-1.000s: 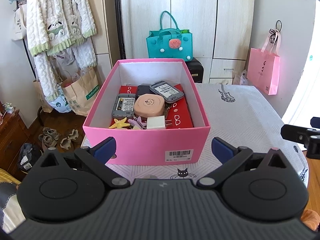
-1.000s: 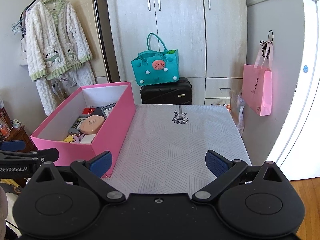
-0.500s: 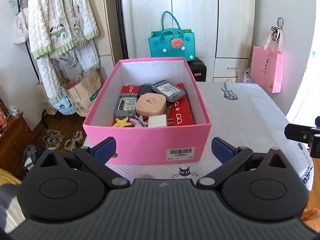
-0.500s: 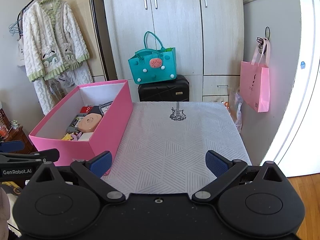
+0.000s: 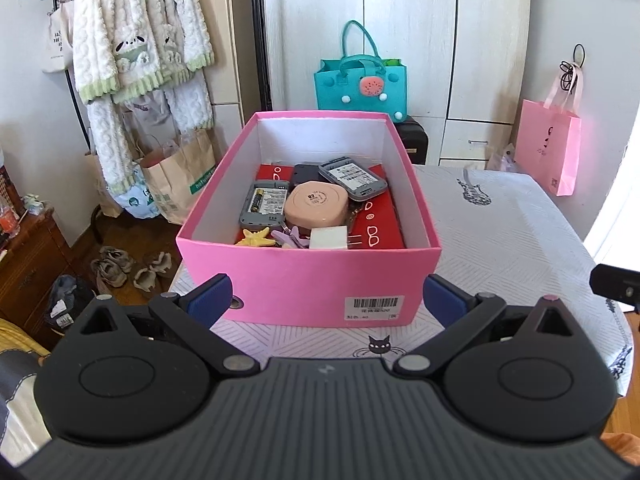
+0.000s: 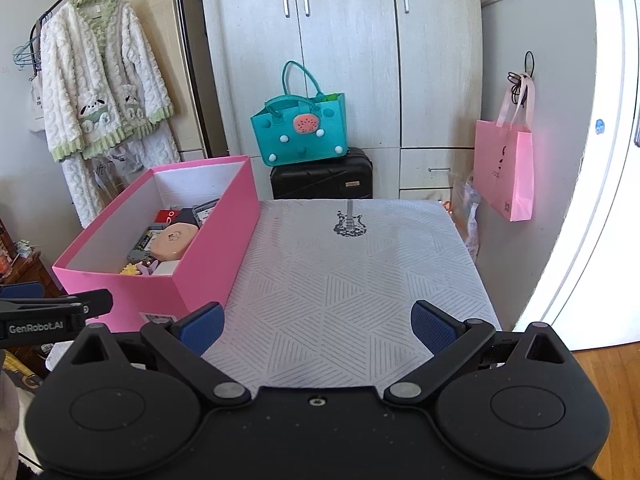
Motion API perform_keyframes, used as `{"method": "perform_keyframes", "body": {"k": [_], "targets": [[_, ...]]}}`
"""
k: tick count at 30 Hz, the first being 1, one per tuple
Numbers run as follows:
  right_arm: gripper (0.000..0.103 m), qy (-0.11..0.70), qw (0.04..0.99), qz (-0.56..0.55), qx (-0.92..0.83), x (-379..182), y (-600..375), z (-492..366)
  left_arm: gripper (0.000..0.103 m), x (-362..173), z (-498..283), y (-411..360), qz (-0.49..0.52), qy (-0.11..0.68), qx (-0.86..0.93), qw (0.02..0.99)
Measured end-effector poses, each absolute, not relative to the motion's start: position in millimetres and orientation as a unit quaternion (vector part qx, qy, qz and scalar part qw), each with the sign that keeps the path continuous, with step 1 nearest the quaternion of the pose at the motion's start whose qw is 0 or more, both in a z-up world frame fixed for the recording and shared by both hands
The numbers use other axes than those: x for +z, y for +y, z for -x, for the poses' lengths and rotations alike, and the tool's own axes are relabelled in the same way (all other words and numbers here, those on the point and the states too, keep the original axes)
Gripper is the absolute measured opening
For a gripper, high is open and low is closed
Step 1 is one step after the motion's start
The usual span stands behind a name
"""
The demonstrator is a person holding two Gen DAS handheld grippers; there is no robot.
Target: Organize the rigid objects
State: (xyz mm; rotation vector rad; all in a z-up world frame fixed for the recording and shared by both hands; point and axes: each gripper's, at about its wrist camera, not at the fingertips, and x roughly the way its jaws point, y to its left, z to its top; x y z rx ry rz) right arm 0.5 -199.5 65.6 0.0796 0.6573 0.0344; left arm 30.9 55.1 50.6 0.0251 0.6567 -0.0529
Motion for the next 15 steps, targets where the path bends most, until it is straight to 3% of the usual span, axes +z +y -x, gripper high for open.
{"method": "perform_keyframes", "body": {"k": [15], "targets": [[0.101,0.326,0.945,-0.039,0.013,64.9,-200.2,0.4,0.103,50.9,-25.6,56.4,-0.019,0.311,-0.023,0.95]]}}
